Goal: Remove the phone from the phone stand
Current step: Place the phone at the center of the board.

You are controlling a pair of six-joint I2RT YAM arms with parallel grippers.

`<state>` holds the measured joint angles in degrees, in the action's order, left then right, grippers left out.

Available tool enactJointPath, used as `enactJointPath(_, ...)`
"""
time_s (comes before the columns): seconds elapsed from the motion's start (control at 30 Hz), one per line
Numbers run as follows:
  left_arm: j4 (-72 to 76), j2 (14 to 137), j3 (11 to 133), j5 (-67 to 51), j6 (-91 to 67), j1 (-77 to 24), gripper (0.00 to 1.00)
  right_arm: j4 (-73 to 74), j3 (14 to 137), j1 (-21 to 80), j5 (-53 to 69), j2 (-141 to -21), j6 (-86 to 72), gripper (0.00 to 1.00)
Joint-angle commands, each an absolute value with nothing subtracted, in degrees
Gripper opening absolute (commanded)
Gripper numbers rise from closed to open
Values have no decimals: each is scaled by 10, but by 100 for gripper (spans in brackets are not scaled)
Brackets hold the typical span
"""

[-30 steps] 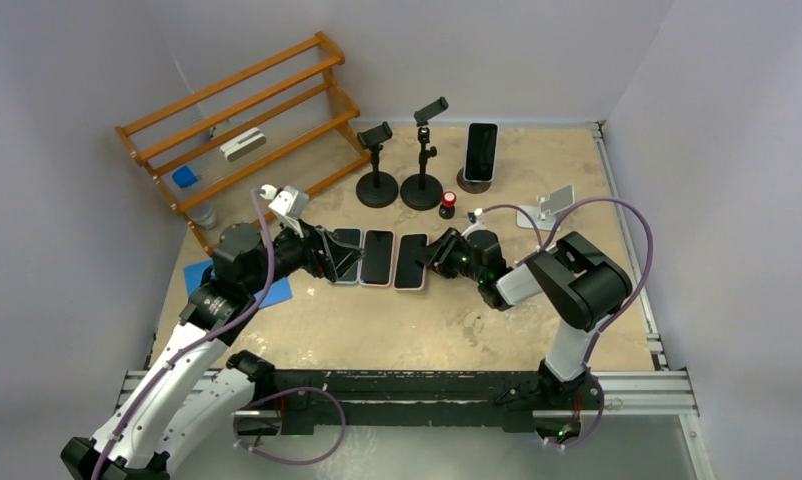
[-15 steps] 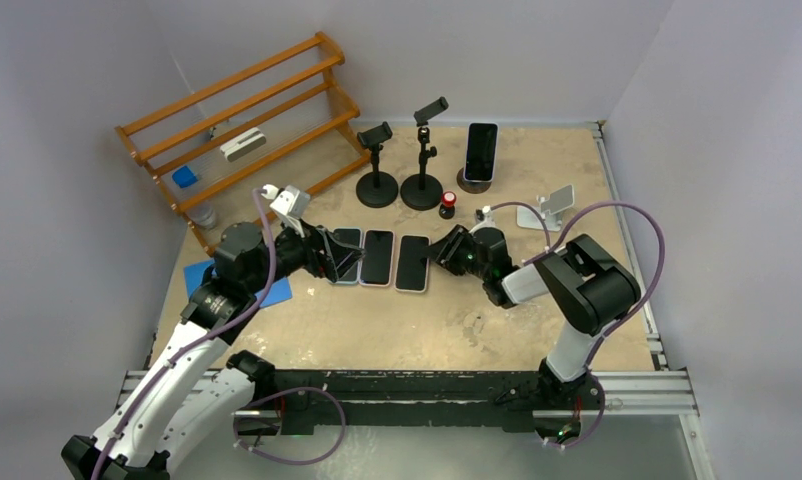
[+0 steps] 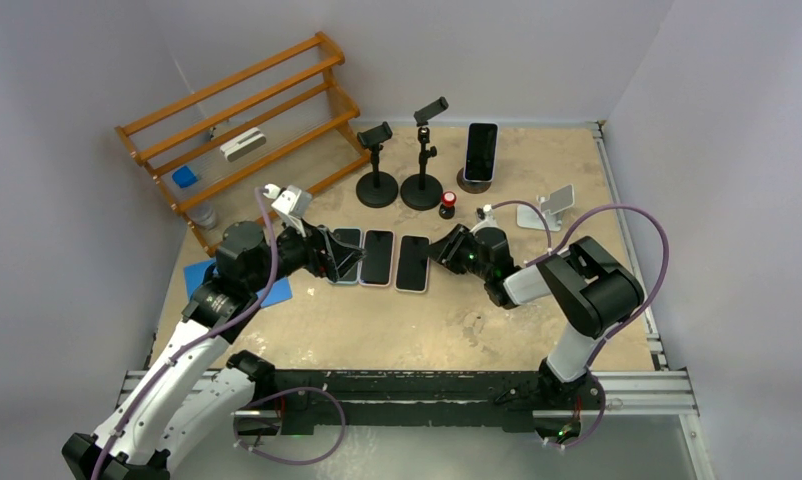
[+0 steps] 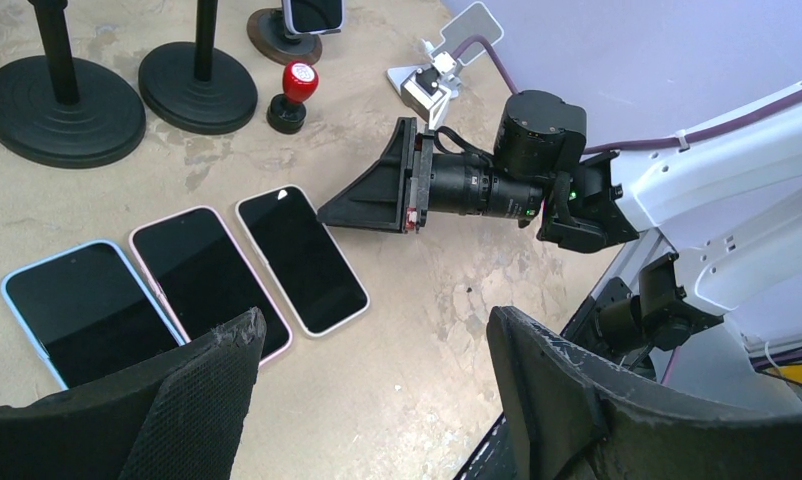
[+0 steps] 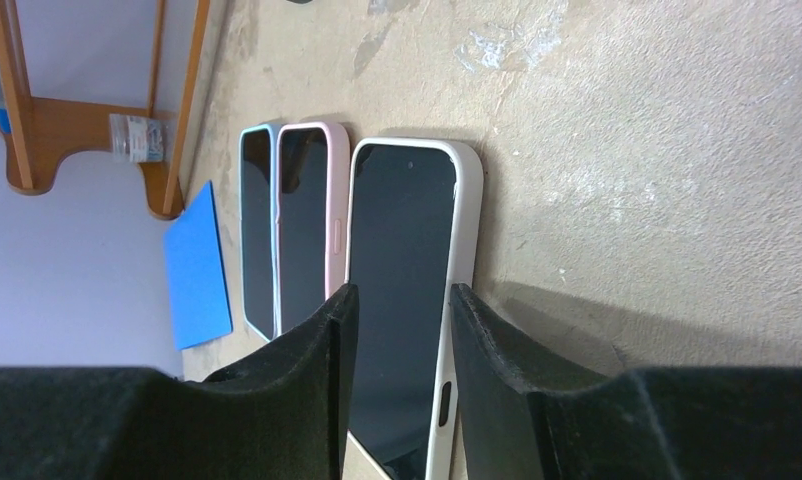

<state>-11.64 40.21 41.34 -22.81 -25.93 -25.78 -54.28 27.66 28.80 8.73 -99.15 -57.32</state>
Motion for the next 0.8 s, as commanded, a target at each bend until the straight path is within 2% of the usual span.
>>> enactJointPath(0.0, -90, 402, 415, -238, -260, -256, 80, -574, 278, 286, 93, -995, -561, 41)
enactJointPath(0.53, -90, 400, 415, -239, -260, -256, 80, -515, 284, 286, 60, -962, -541, 44)
enactJointPath(0.77, -90, 399, 414, -239, -260, -256, 80, -548, 287, 286, 78, -990, -536, 43)
